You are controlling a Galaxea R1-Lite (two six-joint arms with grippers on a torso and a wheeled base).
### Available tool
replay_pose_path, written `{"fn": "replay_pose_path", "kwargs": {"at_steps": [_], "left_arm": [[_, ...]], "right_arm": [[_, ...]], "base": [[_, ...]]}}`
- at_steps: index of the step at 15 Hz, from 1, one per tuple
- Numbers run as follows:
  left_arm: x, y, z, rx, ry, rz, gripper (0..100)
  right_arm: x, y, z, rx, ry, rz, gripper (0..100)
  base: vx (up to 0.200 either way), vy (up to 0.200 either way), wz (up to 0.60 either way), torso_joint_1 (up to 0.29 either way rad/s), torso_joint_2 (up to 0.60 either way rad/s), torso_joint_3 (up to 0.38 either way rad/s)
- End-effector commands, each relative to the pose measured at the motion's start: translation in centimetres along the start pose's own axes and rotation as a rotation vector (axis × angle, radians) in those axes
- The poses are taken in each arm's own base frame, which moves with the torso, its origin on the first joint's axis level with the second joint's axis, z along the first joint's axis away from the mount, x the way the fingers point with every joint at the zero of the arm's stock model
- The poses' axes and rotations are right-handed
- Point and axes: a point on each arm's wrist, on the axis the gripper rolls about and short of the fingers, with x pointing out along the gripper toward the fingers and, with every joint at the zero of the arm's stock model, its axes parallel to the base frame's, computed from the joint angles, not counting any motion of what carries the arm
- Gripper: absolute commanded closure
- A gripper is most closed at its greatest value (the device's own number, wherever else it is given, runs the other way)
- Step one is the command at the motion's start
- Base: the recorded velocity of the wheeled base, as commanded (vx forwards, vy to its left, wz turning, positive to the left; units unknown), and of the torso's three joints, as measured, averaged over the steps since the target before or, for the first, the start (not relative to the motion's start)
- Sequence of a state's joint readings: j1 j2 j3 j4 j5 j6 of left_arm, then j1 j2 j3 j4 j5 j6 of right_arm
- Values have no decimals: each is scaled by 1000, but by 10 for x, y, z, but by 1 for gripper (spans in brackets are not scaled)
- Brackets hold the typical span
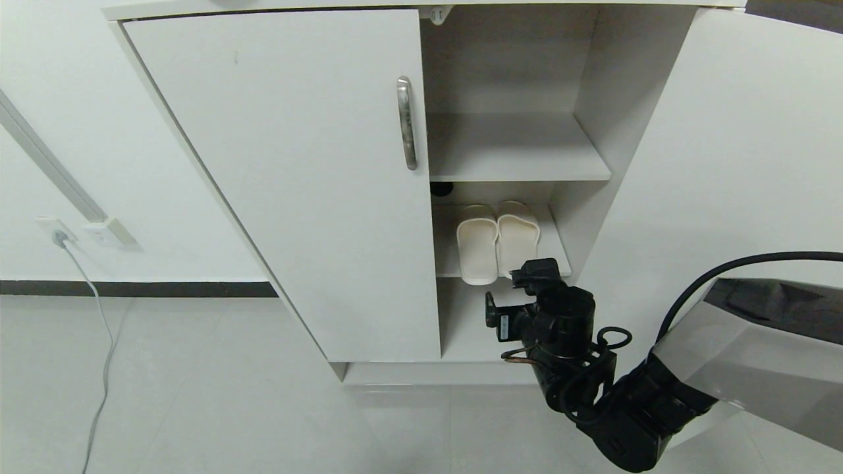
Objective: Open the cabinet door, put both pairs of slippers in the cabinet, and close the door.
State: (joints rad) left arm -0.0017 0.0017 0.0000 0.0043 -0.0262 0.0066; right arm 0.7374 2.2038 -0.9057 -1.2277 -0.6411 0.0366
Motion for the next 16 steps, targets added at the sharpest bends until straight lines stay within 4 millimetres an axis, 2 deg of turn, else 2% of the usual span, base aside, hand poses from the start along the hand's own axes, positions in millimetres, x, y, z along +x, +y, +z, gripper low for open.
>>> {"fn": "replay_pose_path", "kwargs": {"at_steps": [1, 6, 16], "left_arm": [[0, 0, 0, -1, 2, 0, 100], [0, 0, 0, -1, 2, 0, 100], [0, 0, 0, 1, 2, 0, 100]], "right_arm": [[0, 0, 0, 0, 0, 0, 0], [-1, 0, 0, 0, 0, 2, 0], [-6, 4, 2, -1, -36, 16, 0]], "base": [[0, 0, 0, 0, 0, 0], [0, 0, 0, 1, 0, 16], [0, 0, 0, 1, 1, 166]]}}
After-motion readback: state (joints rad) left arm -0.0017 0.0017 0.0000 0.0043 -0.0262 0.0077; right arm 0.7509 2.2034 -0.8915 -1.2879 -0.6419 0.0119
